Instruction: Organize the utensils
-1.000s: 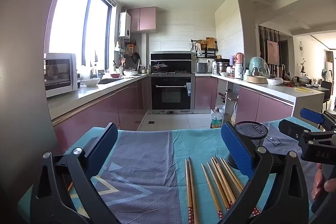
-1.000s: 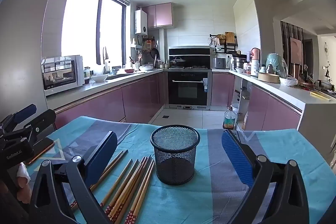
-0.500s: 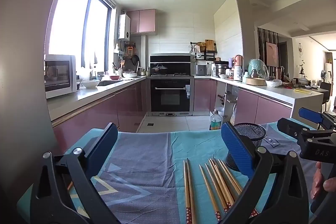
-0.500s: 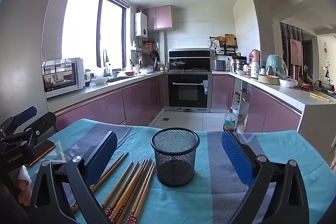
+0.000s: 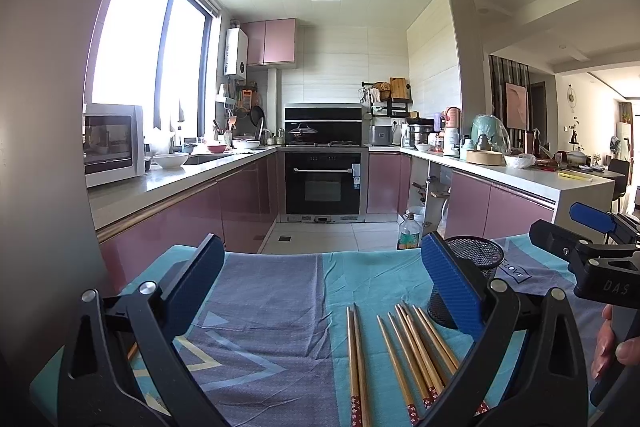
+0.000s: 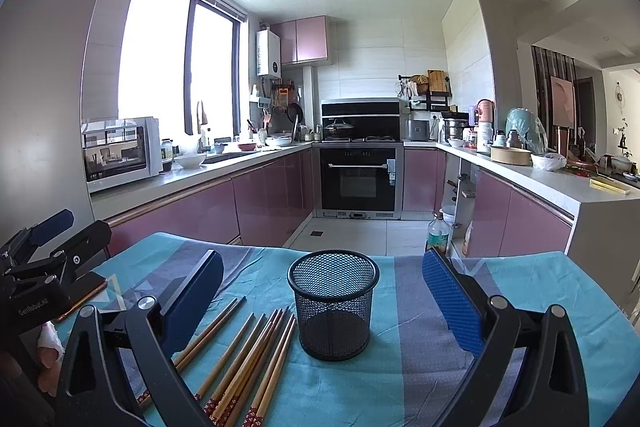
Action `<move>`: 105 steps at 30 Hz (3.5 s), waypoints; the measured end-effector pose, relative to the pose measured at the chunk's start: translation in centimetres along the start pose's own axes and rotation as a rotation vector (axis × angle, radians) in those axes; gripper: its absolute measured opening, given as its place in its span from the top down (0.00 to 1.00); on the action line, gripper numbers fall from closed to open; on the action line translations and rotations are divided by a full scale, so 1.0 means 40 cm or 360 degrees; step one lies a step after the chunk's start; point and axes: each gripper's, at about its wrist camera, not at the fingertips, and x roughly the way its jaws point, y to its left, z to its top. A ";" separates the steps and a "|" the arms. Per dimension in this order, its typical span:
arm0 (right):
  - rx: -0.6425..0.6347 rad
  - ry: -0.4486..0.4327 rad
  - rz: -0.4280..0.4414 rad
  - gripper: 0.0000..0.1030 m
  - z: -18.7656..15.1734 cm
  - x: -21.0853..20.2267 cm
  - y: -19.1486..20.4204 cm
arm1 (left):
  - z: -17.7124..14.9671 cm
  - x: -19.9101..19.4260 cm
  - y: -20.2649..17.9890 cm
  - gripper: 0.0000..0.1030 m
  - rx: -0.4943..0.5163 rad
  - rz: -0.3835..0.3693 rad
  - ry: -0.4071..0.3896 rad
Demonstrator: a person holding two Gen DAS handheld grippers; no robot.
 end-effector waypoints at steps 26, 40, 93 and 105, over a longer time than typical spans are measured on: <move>0.0014 -0.0006 0.0011 0.06 0.000 -0.003 -0.007 | 0.002 0.010 -0.008 0.06 -0.0013 -0.0011 -0.0024; 0.0016 -0.0003 0.0016 0.06 0.001 -0.001 -0.008 | 0.001 0.010 -0.009 0.06 -0.0013 -0.0012 -0.0023; 0.0012 0.0128 0.0102 0.06 -0.025 0.029 -0.006 | -0.011 0.032 -0.021 0.06 0.0003 -0.0041 0.0097; -0.0070 0.0527 0.0255 0.07 -0.097 0.106 0.022 | -0.088 0.138 -0.017 0.06 0.0137 -0.0114 0.0495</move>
